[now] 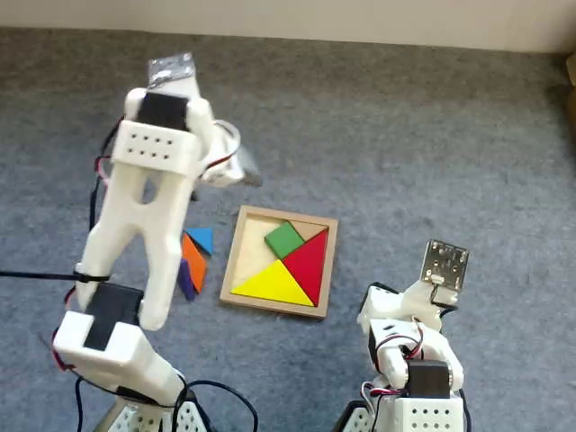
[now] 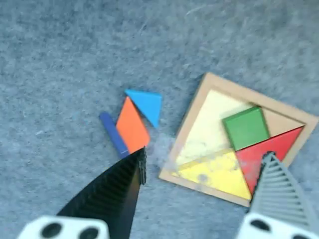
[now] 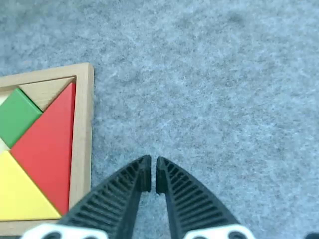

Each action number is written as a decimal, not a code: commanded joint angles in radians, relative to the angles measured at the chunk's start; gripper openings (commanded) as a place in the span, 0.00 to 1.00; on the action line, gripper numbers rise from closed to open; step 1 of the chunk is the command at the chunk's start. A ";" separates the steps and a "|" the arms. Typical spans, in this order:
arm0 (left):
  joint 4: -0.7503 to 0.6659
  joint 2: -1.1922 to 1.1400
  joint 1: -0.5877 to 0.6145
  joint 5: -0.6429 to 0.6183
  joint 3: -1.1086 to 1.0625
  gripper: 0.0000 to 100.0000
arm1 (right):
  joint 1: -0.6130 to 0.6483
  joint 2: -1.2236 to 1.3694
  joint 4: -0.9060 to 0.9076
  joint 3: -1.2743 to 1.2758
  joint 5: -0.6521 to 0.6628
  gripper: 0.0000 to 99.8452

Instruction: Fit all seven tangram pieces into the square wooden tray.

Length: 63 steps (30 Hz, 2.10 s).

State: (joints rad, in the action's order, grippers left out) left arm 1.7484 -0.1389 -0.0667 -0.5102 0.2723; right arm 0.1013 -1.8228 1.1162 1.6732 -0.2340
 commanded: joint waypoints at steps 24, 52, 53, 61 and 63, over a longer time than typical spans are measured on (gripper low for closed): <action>-0.549 0.050 0.056 0.043 -0.651 0.34 | -0.013 -0.013 -0.001 0.140 -0.006 0.03; -0.698 -0.124 0.062 -0.078 -0.601 0.30 | -0.013 -0.013 -0.001 0.140 -0.006 0.03; -0.680 -0.128 0.064 -0.077 -0.590 0.27 | -0.013 -0.013 -0.001 0.140 -0.006 0.03; -0.620 -0.127 0.068 -0.071 -0.581 0.12 | -0.013 -0.013 -0.001 0.140 -0.006 0.03; -0.609 -0.125 0.070 -0.071 -0.576 0.12 | -0.013 -0.013 -0.001 0.140 -0.006 0.03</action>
State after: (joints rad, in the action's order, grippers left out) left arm 1.1055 -0.2662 0.0084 -0.5792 -0.3276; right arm 0.1013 -1.8228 1.1162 1.6732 -0.2340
